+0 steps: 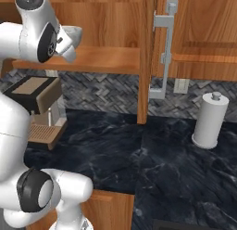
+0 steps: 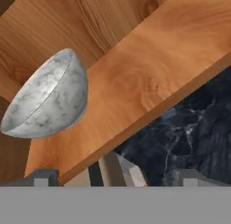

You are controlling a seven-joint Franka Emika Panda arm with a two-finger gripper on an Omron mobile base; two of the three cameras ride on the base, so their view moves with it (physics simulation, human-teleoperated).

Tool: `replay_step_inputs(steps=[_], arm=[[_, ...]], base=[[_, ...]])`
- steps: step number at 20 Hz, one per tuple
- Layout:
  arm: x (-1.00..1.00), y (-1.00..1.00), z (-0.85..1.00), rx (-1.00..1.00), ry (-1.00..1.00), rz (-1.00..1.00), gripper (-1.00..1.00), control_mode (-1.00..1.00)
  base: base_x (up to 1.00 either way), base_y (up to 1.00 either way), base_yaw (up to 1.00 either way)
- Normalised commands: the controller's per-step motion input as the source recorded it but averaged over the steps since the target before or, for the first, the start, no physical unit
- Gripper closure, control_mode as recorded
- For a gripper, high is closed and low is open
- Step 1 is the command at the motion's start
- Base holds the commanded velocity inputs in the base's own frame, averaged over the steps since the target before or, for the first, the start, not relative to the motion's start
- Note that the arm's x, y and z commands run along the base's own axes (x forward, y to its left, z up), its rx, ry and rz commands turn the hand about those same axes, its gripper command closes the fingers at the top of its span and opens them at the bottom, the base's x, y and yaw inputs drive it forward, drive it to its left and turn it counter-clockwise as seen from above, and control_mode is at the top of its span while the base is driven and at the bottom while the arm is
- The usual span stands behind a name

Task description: Take the smaller bowl and place it next to the appetizer plate on the dining counter , and place the larger bowl next to the plate with cooked food.

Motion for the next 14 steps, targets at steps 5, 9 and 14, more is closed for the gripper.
replay_step_inputs(steps=[5,9,14], arm=[[0.29,0.00,0.03,0.45,0.00,-0.05,-1.00,-1.00],[0.15,0.00,-0.29,0.27,0.00,0.15,-1.00,-1.00],[0.30,0.09,-0.23,0.08,0.00,0.17,-1.00,-1.00]], base=[[0.00,0.00,0.00],[0.00,0.00,0.00],[0.00,0.00,0.00]])
